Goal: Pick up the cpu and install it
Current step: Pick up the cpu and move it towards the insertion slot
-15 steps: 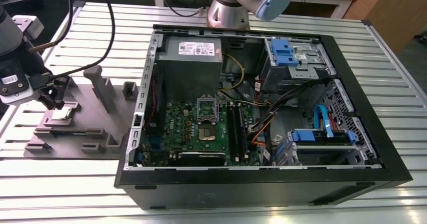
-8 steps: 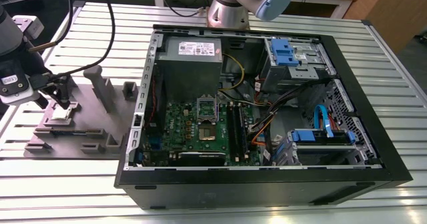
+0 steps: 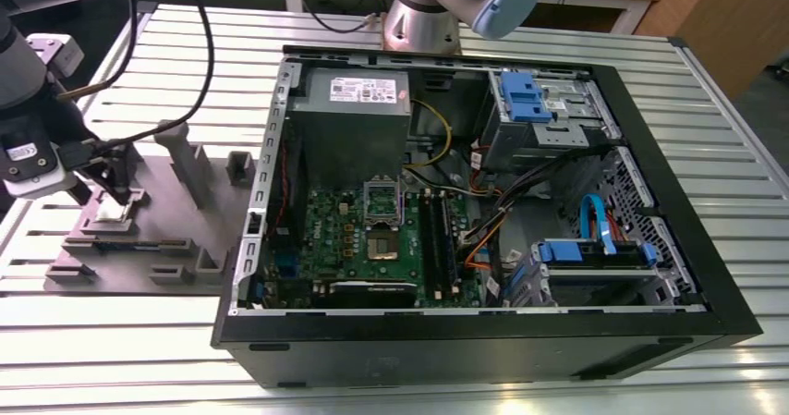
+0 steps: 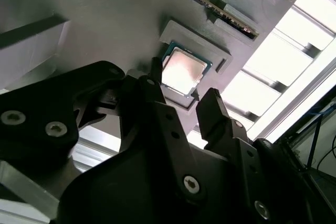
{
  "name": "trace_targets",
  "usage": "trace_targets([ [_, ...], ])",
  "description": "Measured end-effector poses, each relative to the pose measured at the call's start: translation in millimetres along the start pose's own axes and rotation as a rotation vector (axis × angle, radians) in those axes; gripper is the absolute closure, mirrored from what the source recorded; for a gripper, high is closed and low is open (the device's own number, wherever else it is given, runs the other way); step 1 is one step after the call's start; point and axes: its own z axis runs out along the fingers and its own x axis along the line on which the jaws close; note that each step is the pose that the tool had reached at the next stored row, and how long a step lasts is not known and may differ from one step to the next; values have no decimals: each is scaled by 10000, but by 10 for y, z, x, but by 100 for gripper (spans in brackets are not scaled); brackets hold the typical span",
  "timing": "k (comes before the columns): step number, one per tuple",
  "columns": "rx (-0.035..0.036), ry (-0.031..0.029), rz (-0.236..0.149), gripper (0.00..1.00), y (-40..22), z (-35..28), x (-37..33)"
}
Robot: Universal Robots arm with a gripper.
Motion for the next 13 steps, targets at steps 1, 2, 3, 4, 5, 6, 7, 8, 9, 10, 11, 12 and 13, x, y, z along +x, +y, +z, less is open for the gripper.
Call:
trace_targets([
  [1, 4, 1, -25, 47, 0, 12, -1],
  [2, 9, 2, -49, 47, 0, 24, -1],
  [3, 16, 5, -71, 47, 0, 36, -2],
  [4, 20, 7, -90, 47, 0, 45, -4],
  [5, 22, 7, -105, 47, 0, 53, -5],
  [6, 25, 8, -124, 47, 0, 63, -8],
  [7, 28, 11, -145, 47, 0, 72, -11],
  [8, 27, 12, -173, 47, 0, 80, -14],
  [9, 27, 13, -200, 47, 0, 87, -14],
  [10, 28, 15, -213, 47, -1, 92, -14],
  [11, 29, 16, -215, 47, -1, 92, -14],
  [12, 28, 14, -216, 47, -1, 98, -14],
  [13, 29, 14, -216, 47, -1, 102, -14],
])
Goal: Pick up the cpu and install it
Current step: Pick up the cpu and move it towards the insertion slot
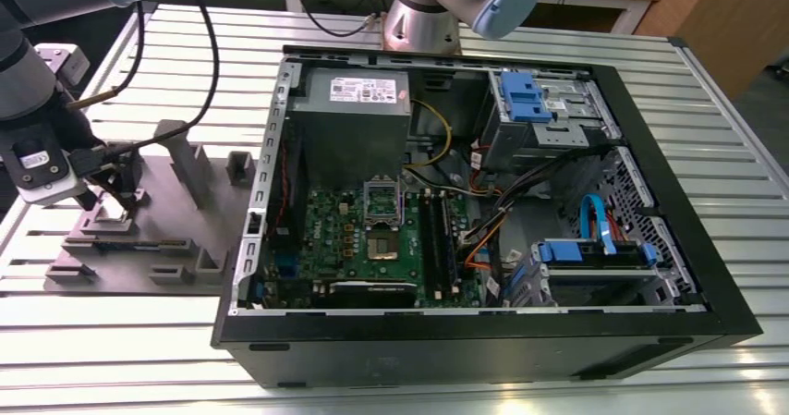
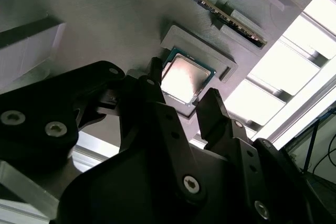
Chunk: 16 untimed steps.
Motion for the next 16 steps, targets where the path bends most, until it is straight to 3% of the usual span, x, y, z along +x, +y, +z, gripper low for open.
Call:
trace_targets([
  [16, -2, 3, -132, 47, 0, 40, 1],
])
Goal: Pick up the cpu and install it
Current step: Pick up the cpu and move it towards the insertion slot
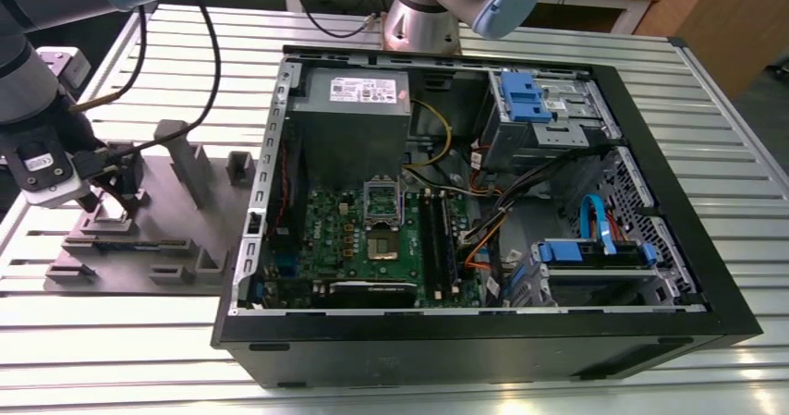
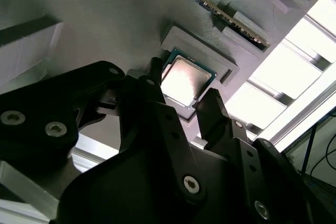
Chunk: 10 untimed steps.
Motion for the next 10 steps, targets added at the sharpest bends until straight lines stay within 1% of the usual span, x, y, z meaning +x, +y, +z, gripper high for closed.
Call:
trace_targets([
  [8, 1, -1, -25, 47, 0, 2, 0],
  [10, -1, 0, -101, 47, 0, 4, 0],
])
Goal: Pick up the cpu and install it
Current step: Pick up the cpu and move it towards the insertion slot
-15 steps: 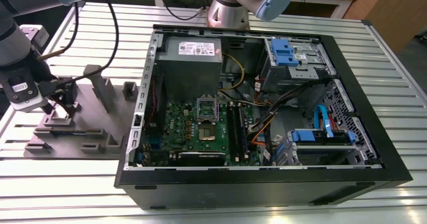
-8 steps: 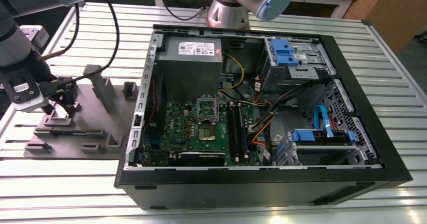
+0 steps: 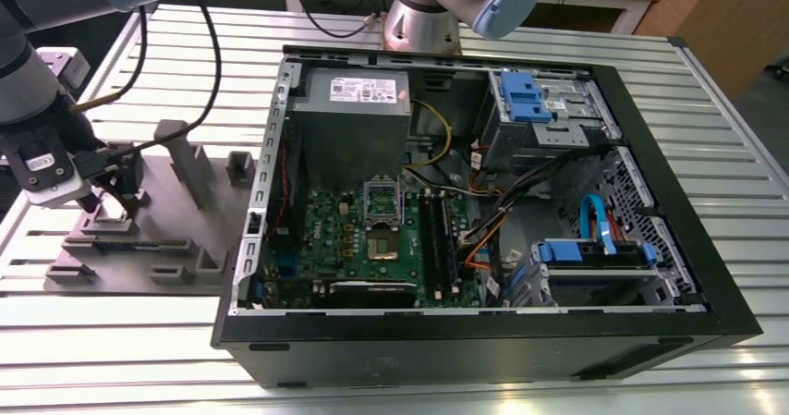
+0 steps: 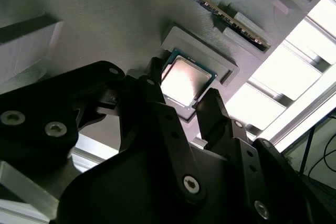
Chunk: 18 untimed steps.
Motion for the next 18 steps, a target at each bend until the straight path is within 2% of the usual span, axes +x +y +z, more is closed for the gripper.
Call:
trace_targets([
  [10, 0, 0, 0, 47, 0, 18, 0],
  [18, -13, 0, 26, 47, 0, 2, 0],
])
